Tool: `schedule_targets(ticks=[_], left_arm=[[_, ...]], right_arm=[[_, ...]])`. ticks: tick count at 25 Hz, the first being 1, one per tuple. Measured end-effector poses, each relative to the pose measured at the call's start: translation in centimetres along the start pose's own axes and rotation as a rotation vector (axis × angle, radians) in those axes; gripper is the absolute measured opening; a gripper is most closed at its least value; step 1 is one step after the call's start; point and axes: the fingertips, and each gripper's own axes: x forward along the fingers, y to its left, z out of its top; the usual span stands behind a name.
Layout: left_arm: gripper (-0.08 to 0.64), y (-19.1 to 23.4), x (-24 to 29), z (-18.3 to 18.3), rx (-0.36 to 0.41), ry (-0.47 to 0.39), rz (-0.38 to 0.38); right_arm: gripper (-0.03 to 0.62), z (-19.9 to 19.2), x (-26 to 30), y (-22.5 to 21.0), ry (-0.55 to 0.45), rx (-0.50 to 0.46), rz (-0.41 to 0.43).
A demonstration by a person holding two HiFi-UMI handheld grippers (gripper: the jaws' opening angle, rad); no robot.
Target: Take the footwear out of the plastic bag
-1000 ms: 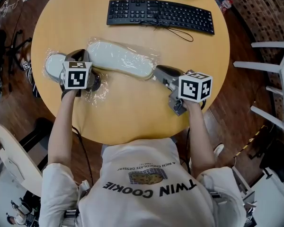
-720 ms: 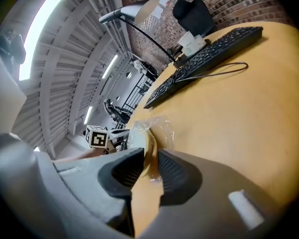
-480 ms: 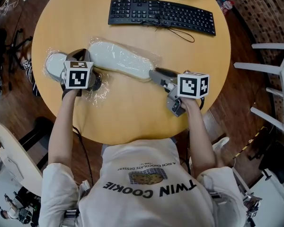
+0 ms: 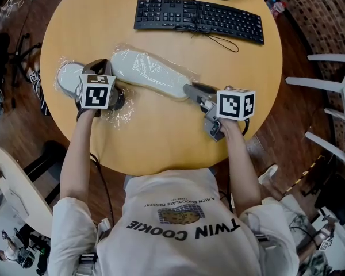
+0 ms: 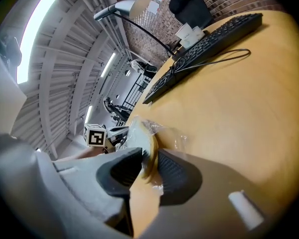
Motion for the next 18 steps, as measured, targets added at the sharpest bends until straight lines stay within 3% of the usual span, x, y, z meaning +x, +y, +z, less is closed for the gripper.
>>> schedule_targets(ticks=[3, 13, 18], left_arm=[[0.003, -0.2, -0.7, -0.1, -0.009, -0.007, -0.023], [0.002, -1.4, 0.2, -2.0, 0.121, 0.103, -0.055], [0.002, -1.4, 0.1, -2.0, 0.132, 0.122, -0.052]], right_arm=[[0.095, 0.0, 0.0, -0.1, -0.005, -0.007, -0.02], [0.092, 0.1, 0.3, -0.6, -0.006, -0.007, -0.049], [0.092, 0.1, 0.2, -0.4, -0.006, -0.004, -0.046]])
